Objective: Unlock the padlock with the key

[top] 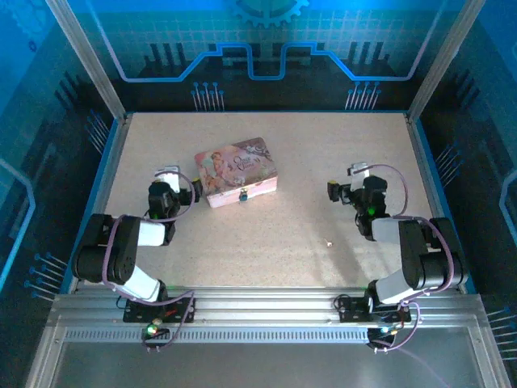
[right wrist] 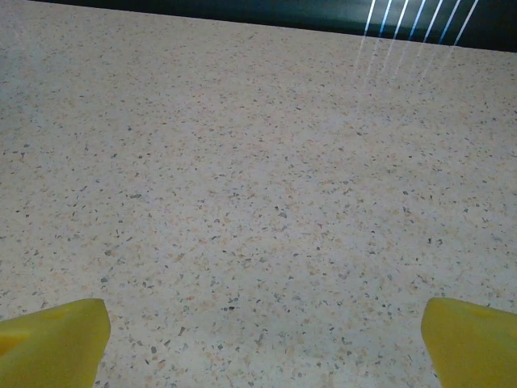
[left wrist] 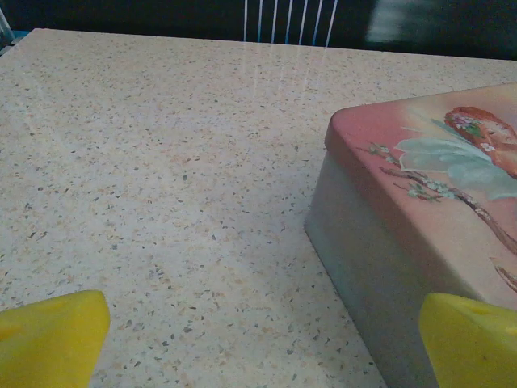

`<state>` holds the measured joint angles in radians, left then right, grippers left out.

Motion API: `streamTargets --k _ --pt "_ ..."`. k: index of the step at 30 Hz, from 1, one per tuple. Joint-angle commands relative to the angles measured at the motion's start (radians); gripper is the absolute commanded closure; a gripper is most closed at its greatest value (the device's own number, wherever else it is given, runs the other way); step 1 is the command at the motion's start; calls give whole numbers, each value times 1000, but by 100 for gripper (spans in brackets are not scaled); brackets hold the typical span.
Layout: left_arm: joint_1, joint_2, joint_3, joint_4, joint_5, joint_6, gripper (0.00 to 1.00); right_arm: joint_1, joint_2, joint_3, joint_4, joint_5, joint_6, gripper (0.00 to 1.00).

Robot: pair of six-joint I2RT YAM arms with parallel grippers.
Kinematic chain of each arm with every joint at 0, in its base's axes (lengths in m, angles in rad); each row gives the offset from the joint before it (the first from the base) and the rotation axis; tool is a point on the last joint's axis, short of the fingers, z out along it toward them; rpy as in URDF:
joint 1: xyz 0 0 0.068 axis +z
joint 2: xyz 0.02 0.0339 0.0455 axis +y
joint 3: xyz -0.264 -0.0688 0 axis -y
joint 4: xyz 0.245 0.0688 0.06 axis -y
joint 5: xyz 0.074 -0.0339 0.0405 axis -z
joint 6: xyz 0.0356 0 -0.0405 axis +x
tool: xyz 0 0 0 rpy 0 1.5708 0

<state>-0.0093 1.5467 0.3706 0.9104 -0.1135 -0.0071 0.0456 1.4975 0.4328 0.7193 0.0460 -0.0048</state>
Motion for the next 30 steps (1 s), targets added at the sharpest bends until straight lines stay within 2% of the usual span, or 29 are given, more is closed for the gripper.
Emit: streamTargets --k 1,30 --pt "-3 3 16 2 40 16 1 10 4 5 25 13 -3 0" --pt "-1 3 17 -2 39 12 1 1 4 4 22 -6 3 0"
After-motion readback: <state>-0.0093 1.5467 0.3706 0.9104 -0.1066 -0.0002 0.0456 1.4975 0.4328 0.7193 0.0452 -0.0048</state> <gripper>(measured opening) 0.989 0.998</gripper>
